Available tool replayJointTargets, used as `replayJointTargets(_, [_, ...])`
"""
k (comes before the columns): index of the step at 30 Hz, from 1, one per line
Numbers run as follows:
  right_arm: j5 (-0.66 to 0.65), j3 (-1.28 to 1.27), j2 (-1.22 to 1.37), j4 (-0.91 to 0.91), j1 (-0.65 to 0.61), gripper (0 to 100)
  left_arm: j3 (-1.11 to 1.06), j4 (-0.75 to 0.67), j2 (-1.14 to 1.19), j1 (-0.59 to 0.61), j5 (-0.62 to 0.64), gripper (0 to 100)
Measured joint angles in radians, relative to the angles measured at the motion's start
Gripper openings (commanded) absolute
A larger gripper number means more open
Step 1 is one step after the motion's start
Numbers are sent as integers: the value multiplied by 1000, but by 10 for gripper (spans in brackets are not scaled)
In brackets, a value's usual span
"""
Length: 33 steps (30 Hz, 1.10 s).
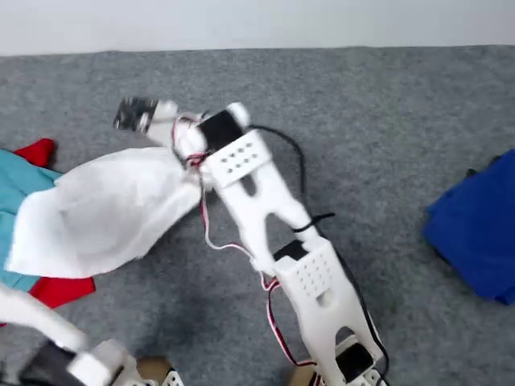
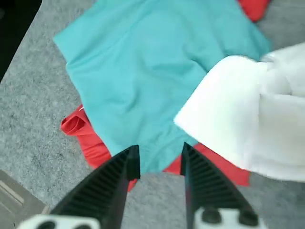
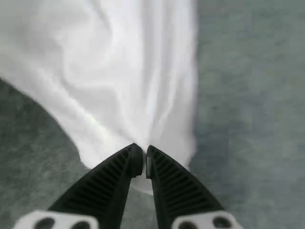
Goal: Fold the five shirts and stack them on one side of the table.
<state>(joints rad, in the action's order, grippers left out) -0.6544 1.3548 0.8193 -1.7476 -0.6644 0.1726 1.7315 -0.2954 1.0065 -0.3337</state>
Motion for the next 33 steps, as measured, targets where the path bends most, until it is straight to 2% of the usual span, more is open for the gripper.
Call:
replayJointTargets(10, [0,107,-299,-3,95,9,-301,2,-565,-147,0,152])
replayJointTargets(20, [0,107,-442,-5,430,10,-436,3,-980,-155,-68,152])
replayJointTargets(23, [-9,107,-499,-5,496,10,-459,3,-1069,-155,-83,152])
replayJointTargets(28, [-89,109,-649,-5,526,10,-497,3,-1192,-155,-144,152])
replayJointTargets(33, [-103,77,-743,-5,470,10,-523,3,-1292,-155,-169,152])
